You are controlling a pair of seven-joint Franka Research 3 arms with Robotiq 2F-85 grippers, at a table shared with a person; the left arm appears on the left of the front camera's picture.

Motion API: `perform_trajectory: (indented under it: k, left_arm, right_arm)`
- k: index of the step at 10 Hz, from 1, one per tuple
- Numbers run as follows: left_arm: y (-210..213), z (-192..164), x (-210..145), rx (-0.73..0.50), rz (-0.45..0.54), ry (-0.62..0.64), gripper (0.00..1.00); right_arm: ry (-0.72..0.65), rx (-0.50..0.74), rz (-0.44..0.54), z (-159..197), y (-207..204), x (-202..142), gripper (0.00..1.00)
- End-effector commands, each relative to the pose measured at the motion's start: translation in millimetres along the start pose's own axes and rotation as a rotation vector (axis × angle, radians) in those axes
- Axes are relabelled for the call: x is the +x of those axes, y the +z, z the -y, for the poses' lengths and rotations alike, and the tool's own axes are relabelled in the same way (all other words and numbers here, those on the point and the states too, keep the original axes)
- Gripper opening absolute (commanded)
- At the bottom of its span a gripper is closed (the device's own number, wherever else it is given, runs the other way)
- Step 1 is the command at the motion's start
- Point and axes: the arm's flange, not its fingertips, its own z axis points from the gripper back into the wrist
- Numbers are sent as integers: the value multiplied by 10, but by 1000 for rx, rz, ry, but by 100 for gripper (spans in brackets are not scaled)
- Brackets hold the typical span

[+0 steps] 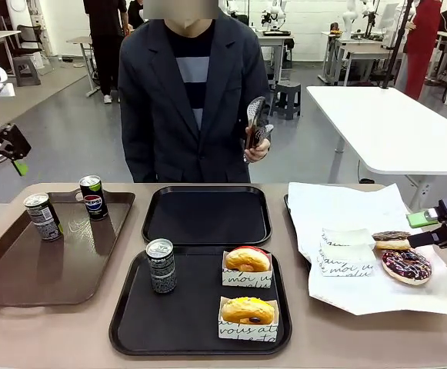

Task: Set up donuts and drinks on trays.
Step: Pick up one Pepsi coke from the Handle tray and place it on the Flat Tray without a Pepsi coke.

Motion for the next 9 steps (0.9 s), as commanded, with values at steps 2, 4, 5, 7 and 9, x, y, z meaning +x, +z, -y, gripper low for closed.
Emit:
perform_trajectory:
  k: [2,4,5,7,9]
  left_arm:
    - [126,8,-133,6,11,4,100]
    - [126,8,-133,6,11,4,100]
    - [129,3,-70,0,15,-1,100]
    - [-174,68,286,26,-21,7,100]
    - [-456,98,475,33,-52,23,100]
  right_arm:
    - [15,23,21,16,-26,19,100]
    - [15,23,21,16,-26,19,100]
    - [15,23,21,16,-26,19,100]
    - [15,23,21,16,-26,19,100]
    - [15,23,21,16,-26,19,100]
